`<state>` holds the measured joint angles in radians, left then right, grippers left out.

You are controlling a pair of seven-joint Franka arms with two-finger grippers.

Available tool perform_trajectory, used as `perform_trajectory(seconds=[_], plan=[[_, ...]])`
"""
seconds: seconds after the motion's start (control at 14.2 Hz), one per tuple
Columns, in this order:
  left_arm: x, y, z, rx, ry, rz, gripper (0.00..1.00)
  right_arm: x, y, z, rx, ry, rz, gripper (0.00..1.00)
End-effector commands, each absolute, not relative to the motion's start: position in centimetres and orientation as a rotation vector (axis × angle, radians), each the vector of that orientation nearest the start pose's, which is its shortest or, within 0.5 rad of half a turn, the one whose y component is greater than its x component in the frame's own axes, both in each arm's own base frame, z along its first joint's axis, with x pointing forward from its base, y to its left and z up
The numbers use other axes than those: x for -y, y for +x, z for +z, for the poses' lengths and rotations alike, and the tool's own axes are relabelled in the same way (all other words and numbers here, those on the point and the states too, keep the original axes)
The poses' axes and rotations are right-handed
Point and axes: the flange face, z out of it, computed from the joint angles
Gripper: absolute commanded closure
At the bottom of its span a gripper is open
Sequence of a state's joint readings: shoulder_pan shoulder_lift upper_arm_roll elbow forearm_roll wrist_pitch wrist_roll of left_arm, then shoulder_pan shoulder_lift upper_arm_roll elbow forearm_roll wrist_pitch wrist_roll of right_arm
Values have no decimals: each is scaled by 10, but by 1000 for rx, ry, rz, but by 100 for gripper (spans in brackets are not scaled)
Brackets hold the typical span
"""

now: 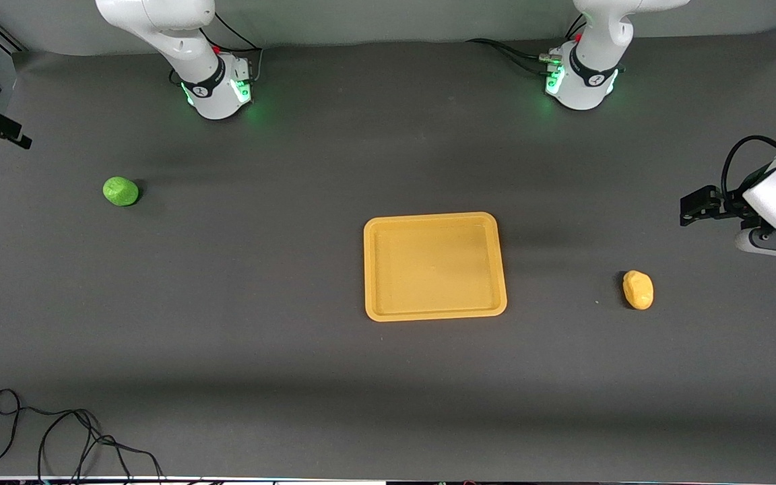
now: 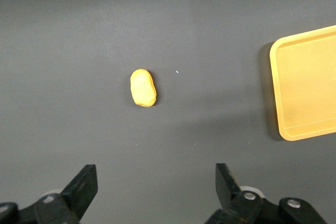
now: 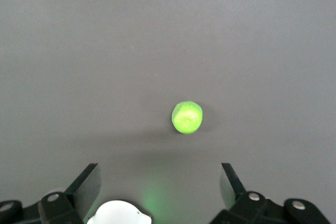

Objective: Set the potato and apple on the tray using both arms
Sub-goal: 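Lower the left gripper onto the potato while the right gripper reaches the apple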

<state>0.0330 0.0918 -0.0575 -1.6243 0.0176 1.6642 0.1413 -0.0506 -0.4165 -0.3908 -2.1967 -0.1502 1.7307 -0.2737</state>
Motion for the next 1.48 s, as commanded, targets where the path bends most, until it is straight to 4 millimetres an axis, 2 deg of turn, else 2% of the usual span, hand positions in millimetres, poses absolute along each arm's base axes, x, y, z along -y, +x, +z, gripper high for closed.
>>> perform_trajectory(seconds=[0.0, 0.21, 0.35, 0.49, 0.63, 0.7, 0.84, 0.91, 1.12, 1.26, 1.34, 1.41], plan=[[13, 588, 557, -248, -3100, 67, 0, 202, 348, 530, -56, -3140, 58, 0], [12, 588, 554, -245, -3100, 74, 0, 207, 349, 518, -30, -3155, 84, 0], [11, 586, 538, -228, -3102, 107, 0, 206, 348, 500, -21, -3152, 89, 0], [8, 584, 521, -222, -3102, 90, 0, 215, 348, 467, -39, -3136, 81, 0], [5, 585, 519, -215, -3103, 88, 0, 222, 349, 423, -61, -3128, 79, 0], [6, 589, 511, -220, -3103, 88, 0, 227, 347, 399, -72, -3125, 75, 0], [3, 609, 455, -223, -3095, 114, 0, 237, 344, 358, -102, -3131, 46, 0], [-1, 613, 420, -225, -3084, 117, 0, 238, 346, 339, -101, -3141, 42, 0], [-23, 611, 321, -200, -3084, 114, 0, 242, 353, 296, -146, -3167, 40, 0], [-35, 596, 279, -147, -3090, 213, 0, 244, 354, 276, -181, -3149, 62, 0], [-46, 591, 272, -120, -3092, 228, 0, 245, 353, 267, -176, -3143, 63, 0], [-48, 591, 261, -114, -3094, 233, 0, 247, 352, 258, -159, -3138, 79, 0]])
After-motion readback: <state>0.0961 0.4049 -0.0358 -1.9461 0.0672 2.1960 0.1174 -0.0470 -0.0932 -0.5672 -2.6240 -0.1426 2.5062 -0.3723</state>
